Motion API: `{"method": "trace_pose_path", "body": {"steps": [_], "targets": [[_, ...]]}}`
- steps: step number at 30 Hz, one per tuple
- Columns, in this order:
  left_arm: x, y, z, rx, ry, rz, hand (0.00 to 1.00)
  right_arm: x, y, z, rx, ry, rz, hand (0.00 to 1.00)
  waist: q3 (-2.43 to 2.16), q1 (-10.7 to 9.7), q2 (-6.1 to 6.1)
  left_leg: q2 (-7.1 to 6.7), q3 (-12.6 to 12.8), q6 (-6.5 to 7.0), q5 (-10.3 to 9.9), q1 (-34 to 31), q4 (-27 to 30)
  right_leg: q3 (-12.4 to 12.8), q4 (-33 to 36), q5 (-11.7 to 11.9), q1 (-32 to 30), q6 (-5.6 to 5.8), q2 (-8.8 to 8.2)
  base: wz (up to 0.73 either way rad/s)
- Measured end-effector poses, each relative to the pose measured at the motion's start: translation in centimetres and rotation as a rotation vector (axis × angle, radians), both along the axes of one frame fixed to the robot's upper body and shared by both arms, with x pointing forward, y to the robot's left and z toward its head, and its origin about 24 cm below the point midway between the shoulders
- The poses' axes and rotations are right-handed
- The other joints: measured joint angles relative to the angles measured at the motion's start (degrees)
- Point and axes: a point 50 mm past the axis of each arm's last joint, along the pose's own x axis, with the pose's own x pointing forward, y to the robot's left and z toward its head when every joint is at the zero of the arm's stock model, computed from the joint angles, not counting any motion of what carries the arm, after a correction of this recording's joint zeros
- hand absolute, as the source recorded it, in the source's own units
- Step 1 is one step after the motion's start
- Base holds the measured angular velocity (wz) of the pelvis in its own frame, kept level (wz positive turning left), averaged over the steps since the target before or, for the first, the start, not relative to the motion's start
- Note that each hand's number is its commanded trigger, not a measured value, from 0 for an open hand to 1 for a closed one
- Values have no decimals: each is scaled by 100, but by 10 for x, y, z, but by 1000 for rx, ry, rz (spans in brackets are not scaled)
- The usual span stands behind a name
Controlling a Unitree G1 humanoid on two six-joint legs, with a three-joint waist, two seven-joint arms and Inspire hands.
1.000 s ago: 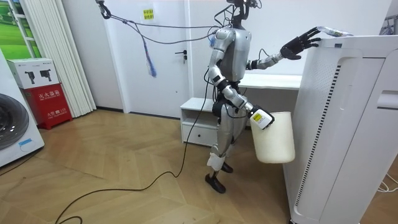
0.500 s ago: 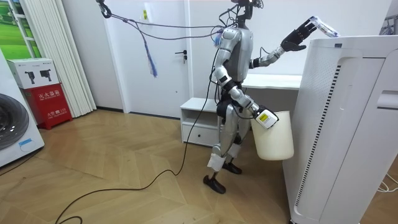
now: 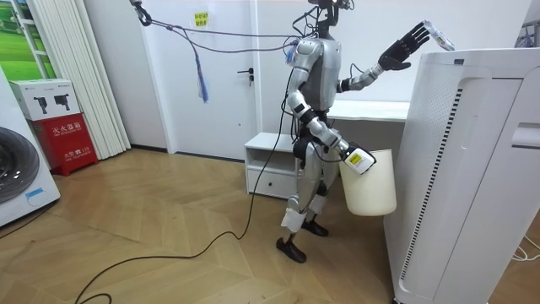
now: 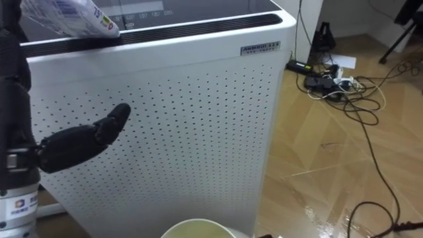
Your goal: Pick garbage
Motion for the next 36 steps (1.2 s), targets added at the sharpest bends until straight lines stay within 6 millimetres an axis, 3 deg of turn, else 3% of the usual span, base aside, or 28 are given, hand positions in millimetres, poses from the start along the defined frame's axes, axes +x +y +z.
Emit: {"method": "trace_pose_path", "body": {"steps": [4, 6, 8, 14, 20, 24, 36], "targets": [[-1, -1, -1, 41, -3, 9, 0, 1, 1, 1, 5, -6, 8, 100, 2, 3, 2, 2, -23, -2, 1, 9, -1, -13, -19, 0, 24, 0, 0, 1], [-1, -2, -2, 64, -5, 14, 0, 1, 0, 1, 3, -5, 10, 100, 31, 2, 4, 4, -30, -2, 1, 65, -12, -26, -31, 0, 82, 0, -4, 0], [-1, -2, -1, 94, -4, 13, 0, 1, 0, 2, 3, -7, 14, 100, 39, 0, -2, 7, -30, -2, 1, 70, -18, -175, -21, 0, 87, 0, -8, 0], [-1, 0, 0, 135, -6, 18, 0, 1, -4, 3, -16, -4, 30, 100, 43, 4, 3, 1, -26, -16, 10, 94, -85, -195, -23, 0, 80, -1, -5, 0], [-1, 1, 1, 256, -21, 31, 0, 1, -6, 3, -50, -3, 54, 100, 99, -40, 142, 3, -11, -17, 11, 138, -146, -181, -39, 0, 81, -1, -10, -1], [-1, 2, 1, 338, -32, 42, 0, 1, -11, 4, -62, 1, 67, 100, 74, -39, 208, 5, -11, -18, 16, 226, -217, -157, -45, 0, 108, 0, -8, -7], [-1, 8, 3, 518, -68, 118, 0, 1, -21, 7, -104, 2, 94, 100, 72, -16, 209, 3, -13, -24, 70, 376, -335, -199, -38, 0, 180, 0, -22, -3]]}}
